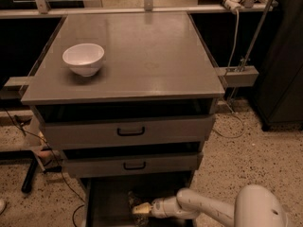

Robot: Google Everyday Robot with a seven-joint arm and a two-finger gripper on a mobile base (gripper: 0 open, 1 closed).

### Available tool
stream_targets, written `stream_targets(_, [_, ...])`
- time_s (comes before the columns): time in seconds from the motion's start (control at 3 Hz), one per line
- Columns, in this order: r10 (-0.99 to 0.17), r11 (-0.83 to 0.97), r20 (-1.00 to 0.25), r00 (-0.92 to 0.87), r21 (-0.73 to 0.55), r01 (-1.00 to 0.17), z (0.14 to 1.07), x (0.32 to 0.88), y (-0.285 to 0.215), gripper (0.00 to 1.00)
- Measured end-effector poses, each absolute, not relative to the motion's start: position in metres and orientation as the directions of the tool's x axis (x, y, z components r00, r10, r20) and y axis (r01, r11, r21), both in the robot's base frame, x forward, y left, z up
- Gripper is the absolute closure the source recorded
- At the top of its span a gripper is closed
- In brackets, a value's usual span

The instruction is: Place blue plastic bottle into bottom drawer

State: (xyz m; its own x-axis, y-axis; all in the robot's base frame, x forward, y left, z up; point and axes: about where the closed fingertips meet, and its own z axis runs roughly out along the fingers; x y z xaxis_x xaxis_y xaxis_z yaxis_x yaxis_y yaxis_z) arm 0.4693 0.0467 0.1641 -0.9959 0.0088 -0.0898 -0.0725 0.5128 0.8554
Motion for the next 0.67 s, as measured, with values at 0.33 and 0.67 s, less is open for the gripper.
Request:
stream_targets(0.33, [0.009, 0.513, -0.09, -0.996, 0.855, -0.073, 0.1641, 0.4693, 0.0468, 0.0])
stream_targets(0.67, [0.009, 0.513, -0.09, -0.996, 0.855, -0.073, 0.1641, 0.4693, 0.0468, 0.0])
